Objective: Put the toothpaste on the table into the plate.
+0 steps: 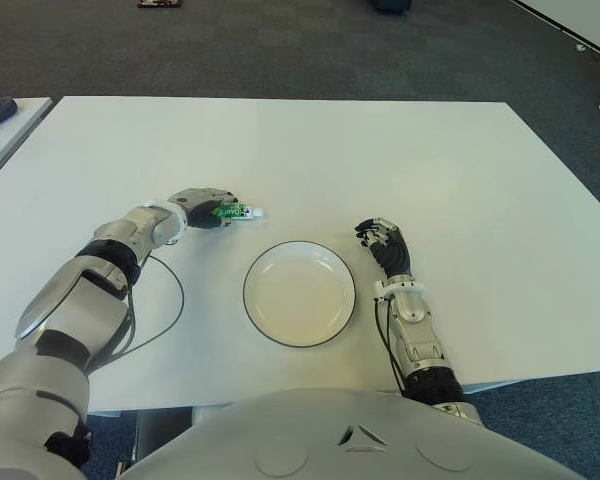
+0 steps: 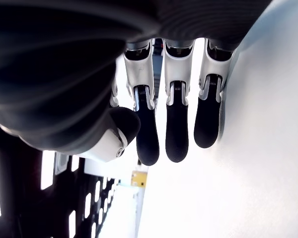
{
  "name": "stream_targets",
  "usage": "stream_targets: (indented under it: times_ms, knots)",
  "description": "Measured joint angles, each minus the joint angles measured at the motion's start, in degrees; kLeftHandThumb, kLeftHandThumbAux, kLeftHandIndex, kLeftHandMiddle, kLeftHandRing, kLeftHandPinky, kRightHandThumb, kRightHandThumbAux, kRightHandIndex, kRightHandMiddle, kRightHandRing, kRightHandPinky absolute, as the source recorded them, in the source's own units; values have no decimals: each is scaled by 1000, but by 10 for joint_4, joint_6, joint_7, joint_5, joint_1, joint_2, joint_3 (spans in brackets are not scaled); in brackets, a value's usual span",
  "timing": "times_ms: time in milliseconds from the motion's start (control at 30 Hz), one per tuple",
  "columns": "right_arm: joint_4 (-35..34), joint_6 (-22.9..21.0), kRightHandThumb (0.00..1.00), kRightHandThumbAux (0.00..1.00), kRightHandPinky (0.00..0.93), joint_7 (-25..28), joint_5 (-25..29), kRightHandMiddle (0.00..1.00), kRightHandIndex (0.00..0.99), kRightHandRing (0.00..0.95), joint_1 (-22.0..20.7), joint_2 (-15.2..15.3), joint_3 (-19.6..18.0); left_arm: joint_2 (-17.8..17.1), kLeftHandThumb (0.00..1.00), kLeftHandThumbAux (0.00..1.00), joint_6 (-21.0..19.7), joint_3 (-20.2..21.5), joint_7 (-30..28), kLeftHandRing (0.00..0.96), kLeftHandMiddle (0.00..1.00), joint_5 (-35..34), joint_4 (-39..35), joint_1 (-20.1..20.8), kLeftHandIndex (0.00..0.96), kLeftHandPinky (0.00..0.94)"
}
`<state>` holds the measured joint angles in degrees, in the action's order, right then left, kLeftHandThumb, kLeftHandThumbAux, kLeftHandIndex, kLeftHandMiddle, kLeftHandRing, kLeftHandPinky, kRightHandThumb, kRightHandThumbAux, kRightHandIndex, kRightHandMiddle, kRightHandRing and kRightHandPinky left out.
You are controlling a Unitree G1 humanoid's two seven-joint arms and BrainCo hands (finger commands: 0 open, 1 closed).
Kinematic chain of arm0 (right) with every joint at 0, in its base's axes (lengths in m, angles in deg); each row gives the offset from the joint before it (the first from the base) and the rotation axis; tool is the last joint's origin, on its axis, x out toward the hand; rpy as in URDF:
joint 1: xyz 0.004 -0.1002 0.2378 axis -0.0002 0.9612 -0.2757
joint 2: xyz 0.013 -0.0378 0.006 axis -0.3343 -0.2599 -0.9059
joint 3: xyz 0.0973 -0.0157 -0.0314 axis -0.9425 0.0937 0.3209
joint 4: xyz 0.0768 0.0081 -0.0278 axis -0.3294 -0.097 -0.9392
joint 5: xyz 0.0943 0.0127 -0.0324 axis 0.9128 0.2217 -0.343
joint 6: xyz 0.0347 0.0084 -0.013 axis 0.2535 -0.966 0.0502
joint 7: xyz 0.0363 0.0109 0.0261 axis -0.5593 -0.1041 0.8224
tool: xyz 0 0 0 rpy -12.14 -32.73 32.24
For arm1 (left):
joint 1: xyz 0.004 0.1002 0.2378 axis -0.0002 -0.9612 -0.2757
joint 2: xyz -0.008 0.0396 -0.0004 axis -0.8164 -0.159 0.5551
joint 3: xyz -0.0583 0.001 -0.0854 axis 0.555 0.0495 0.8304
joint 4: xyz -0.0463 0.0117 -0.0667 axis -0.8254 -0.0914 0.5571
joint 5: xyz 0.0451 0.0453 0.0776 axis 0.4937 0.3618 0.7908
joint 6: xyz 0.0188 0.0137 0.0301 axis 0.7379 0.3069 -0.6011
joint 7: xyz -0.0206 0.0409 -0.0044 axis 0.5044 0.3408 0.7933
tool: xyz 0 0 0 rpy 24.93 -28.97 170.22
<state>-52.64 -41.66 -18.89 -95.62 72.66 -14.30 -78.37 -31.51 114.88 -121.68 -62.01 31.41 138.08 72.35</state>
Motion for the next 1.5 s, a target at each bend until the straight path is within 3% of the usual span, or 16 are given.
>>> stream_targets:
  times_ms: [133, 267, 333, 367, 433, 467, 500, 600, 800, 1500]
  knots:
    - [-2, -2, 715, 733, 435, 0, 0, 452, 423, 427, 1, 0, 0, 1, 617, 274, 0, -2, 4, 0, 0, 0, 4, 1, 0, 44]
    - [-8, -9, 715, 733, 430, 0, 0, 452, 422, 428, 2, 0, -2, 2, 632, 294, -1, -4, 4, 20, 11, 0, 5, 2, 0, 133]
    - [-10, -11, 715, 733, 429, 0, 0, 452, 422, 427, 3, 0, -3, 2, 644, 301, -2, -3, 4, 80, 63, -2, 5, 2, 48, 193]
    - [-11, -11, 715, 733, 431, 0, 0, 452, 422, 427, 4, 0, -3, 2, 670, 315, -2, -3, 4, 219, 208, -4, 5, 1, 185, 295]
    - [-13, -12, 715, 733, 434, 0, 0, 453, 422, 428, 5, 0, -4, 3, 708, 352, -4, 2, 4, 414, 405, -9, 3, 0, 363, 445]
    - [-14, -12, 715, 733, 435, 0, 0, 453, 422, 428, 5, 0, -4, 3, 716, 363, -6, 7, 7, 451, 442, -14, 1, -2, 395, 475]
    - [-14, -12, 715, 733, 435, 0, 0, 453, 422, 429, 5, 0, -5, 4, 720, 478, -8, 9, 10, 519, 509, -17, -1, -3, 410, 533]
    - [-16, -12, 715, 733, 433, 0, 0, 453, 422, 429, 5, 0, -6, 6, 726, 617, -16, 17, 26, 615, 609, -26, -7, -7, 429, 621]
    - [-18, -12, 715, 734, 425, 1, 1, 448, 422, 423, 5, 1, -10, 10, 834, 656, -17, 33, 63, 686, 562, -44, -13, -20, 417, 683]
    - [-26, -26, 715, 734, 432, 1, 0, 452, 422, 426, 5, 3, -10, 10, 847, 666, -6, 36, 93, 771, 593, -51, -11, -27, 421, 759]
